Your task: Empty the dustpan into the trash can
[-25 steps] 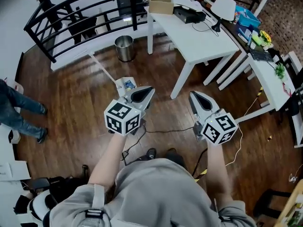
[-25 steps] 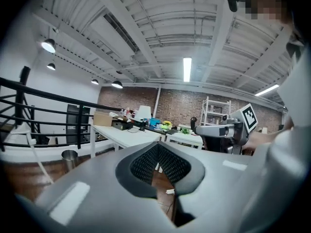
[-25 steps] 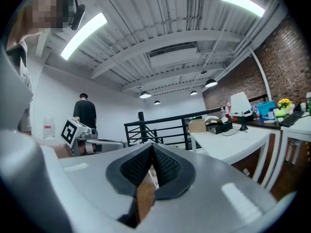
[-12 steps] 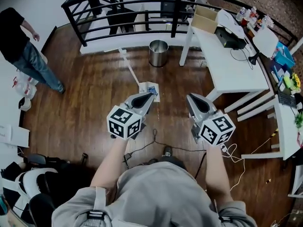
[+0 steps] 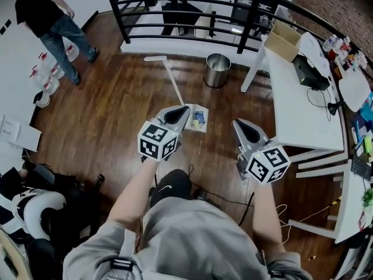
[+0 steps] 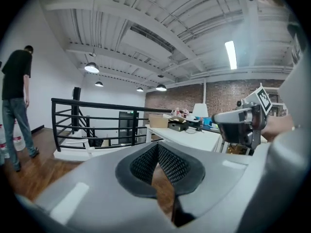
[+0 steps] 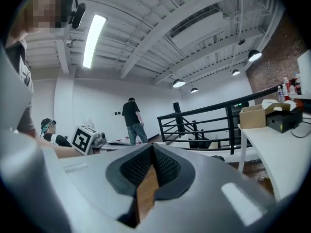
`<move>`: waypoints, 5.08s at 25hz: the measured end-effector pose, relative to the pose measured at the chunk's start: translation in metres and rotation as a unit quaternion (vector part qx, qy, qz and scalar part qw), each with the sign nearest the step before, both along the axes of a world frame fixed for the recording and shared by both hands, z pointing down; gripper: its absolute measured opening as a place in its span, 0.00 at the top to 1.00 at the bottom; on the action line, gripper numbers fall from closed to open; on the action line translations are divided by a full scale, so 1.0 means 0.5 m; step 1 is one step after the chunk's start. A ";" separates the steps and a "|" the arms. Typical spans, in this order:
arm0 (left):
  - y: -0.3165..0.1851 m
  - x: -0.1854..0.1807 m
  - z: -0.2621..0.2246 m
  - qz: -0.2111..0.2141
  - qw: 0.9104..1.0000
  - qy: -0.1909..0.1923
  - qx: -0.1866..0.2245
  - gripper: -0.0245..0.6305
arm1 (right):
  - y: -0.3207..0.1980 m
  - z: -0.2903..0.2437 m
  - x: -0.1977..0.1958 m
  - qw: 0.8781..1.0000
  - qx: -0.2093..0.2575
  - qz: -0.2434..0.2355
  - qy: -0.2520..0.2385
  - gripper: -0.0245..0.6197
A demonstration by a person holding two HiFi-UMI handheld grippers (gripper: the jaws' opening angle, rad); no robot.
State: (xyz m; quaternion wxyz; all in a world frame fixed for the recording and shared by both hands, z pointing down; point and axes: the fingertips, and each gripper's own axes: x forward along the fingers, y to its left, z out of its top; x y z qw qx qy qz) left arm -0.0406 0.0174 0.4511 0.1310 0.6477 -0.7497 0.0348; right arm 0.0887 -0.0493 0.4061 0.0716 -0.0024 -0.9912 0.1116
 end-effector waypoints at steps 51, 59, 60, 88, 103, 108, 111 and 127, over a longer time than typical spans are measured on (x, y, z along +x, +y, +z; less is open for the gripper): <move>-0.520 -0.811 0.081 -0.159 0.987 0.012 0.008 0.82 | -0.562 0.056 -0.535 0.997 -0.017 0.045 0.057 0.96; -0.651 -0.829 -0.131 -0.122 0.992 -0.028 0.020 0.83 | -0.640 -0.020 -0.578 0.999 -0.005 0.038 0.007 0.96; -0.667 -0.842 -0.154 -0.121 0.992 -0.030 0.021 0.83 | -0.650 -0.026 -0.588 0.999 -0.003 0.039 0.004 0.96; -1.272 -1.233 -0.401 -0.001 0.995 -0.057 0.080 0.83 | -1.051 -0.105 -0.880 0.979 0.031 0.197 -0.034 0.96; -1.627 -1.279 -0.299 0.069 0.992 -0.099 0.032 0.83 | -1.235 -0.062 -0.919 0.950 0.001 0.311 -0.002 0.96; -1.742 -1.201 -0.295 0.114 0.985 -0.124 0.042 0.83 | -1.262 -0.046 -0.884 0.929 -0.004 0.371 0.012 0.96; -1.803 -1.108 -0.291 0.150 0.978 -0.141 0.045 0.83 | -1.268 -0.041 -0.830 0.914 -0.005 0.406 0.009 0.96; -1.925 -0.542 -0.178 0.265 0.934 -0.240 0.026 0.87 | -1.263 -0.070 -0.423 0.872 0.012 0.489 0.003 0.96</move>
